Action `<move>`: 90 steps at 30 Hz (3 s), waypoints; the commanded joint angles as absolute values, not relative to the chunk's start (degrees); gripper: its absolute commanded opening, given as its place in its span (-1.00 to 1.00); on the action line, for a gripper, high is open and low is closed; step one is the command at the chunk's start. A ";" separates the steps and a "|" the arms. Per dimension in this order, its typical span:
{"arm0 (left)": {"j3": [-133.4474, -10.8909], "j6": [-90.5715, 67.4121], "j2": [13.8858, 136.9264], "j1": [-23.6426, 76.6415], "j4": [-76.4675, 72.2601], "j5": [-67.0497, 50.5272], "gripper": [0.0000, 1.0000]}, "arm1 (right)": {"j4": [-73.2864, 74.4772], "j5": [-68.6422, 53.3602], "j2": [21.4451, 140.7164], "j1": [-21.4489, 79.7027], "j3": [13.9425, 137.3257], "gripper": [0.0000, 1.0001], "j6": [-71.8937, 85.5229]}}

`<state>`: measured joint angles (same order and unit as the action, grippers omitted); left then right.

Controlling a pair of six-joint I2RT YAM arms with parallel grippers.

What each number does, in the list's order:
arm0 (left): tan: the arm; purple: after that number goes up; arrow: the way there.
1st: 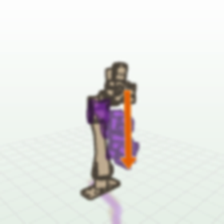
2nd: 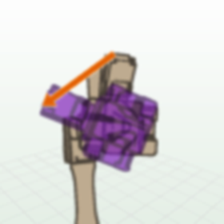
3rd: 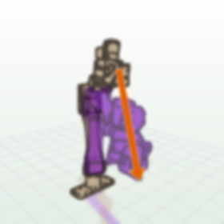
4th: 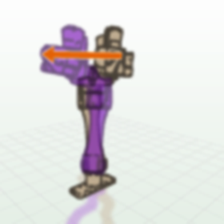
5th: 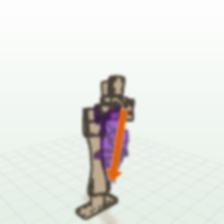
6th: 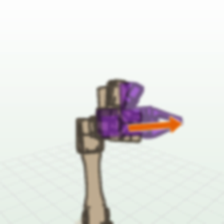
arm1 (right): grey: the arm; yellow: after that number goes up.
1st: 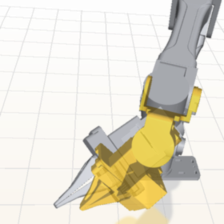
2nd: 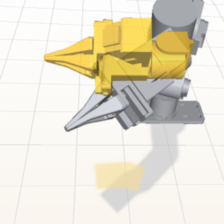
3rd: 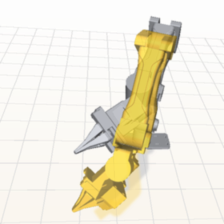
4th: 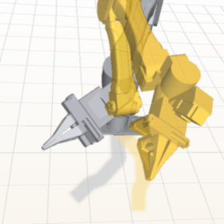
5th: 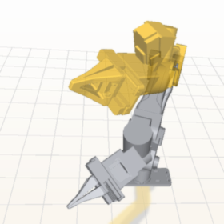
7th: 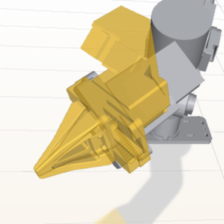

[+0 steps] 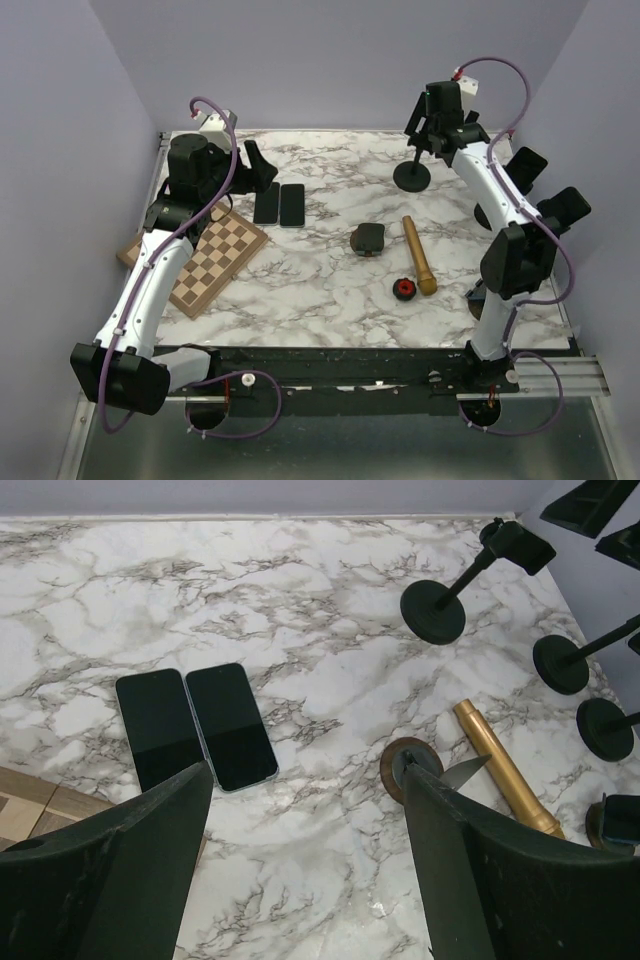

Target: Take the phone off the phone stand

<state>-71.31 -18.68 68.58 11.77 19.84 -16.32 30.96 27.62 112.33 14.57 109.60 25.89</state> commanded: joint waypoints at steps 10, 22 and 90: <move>-71.67 -18.11 66.64 13.62 20.96 -15.52 0.68 | 37.40 31.01 87.30 14.85 92.96 1.00 26.73; -71.58 -19.21 61.16 19.48 20.30 -17.56 0.70 | 63.76 43.57 63.93 14.72 77.12 0.86 50.02; -71.02 -15.12 60.21 29.27 21.12 -11.59 0.74 | 66.85 29.91 53.84 -7.58 54.10 -0.23 56.37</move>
